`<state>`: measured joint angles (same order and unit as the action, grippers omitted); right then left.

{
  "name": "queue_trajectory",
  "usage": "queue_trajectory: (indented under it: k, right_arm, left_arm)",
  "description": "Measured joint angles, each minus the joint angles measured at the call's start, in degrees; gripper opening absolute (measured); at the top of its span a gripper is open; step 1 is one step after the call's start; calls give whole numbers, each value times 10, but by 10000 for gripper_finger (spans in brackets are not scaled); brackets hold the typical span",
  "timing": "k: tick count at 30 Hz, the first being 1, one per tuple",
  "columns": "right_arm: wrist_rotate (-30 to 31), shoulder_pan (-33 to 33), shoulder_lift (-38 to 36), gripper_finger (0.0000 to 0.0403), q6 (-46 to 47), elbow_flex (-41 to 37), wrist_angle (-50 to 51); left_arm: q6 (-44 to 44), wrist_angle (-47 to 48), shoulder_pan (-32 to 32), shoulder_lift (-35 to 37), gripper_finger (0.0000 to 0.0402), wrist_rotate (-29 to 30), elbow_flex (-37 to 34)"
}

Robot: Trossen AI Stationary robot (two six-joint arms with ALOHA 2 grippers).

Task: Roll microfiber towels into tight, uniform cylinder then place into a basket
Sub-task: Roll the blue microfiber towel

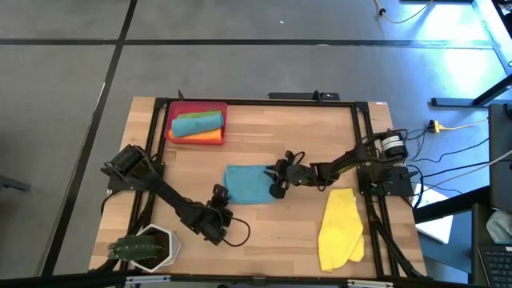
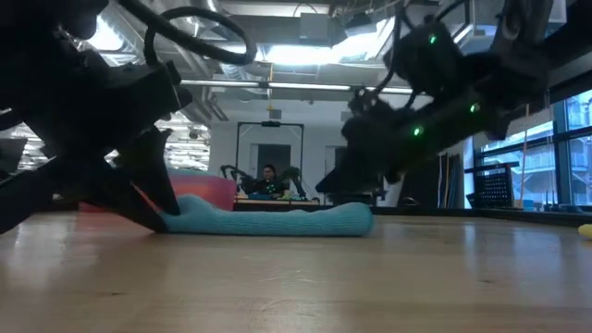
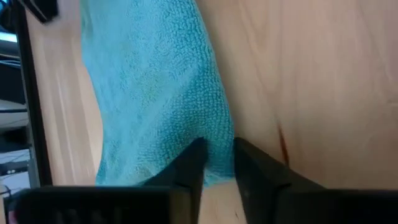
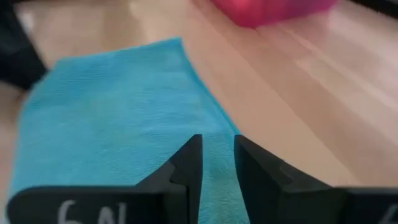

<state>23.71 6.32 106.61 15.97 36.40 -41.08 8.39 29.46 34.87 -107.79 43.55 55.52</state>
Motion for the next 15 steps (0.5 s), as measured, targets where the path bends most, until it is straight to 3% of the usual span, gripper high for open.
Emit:
queue_trajectory:
  k: [5, 7, 15]
  right_arm:
    - [0, 26, -43, 105, -74, 0, 38]
    - [0, 42, -49, 124, -93, 0, 40]
    - [-41, 134, -41, 250, -176, 0, 39]
  left_arm:
    - [32, 0, 0, -1, 12, -1, -1]
    - [50, -1, 0, -1, 6, -5, -1]
    - [91, -2, 2, -1, 1, -12, -1]
